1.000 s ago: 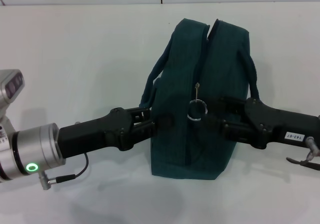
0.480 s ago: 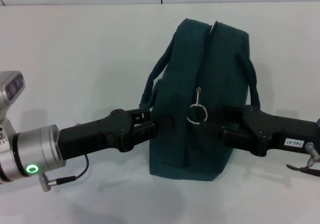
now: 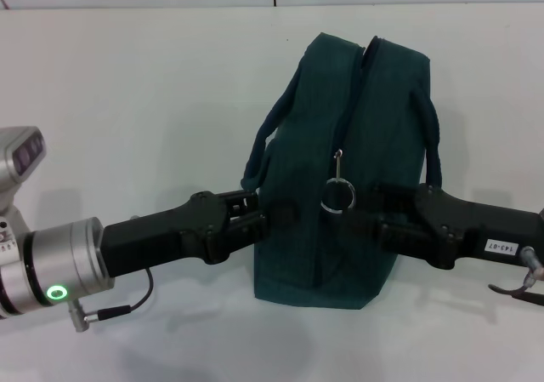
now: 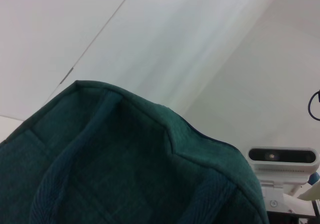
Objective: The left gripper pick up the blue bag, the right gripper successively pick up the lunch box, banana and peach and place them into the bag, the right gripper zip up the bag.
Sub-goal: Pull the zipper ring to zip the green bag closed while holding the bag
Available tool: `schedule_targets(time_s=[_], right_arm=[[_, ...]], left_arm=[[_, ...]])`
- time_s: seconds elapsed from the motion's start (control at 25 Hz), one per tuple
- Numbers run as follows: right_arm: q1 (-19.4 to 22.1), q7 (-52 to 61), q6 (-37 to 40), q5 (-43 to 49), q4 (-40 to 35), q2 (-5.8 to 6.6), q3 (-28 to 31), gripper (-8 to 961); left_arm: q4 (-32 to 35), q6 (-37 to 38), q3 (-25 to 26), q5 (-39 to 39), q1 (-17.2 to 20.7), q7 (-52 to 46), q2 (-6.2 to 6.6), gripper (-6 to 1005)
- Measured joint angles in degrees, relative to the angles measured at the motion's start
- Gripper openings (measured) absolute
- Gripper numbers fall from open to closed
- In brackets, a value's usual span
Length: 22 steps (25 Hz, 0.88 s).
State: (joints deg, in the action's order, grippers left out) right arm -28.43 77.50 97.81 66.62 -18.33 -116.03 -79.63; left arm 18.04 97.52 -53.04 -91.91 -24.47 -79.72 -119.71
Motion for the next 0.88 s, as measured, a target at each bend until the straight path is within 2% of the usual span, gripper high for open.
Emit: schedule_targets(time_s=[0.88], right_arm=[[-1.1, 0.7, -2.5, -1.7, 1.3, -0.16, -0.1, 489]], left_arm=[[-0.5, 0.9, 0.0, -0.1, 0.1, 0.0, -0.06, 322]])
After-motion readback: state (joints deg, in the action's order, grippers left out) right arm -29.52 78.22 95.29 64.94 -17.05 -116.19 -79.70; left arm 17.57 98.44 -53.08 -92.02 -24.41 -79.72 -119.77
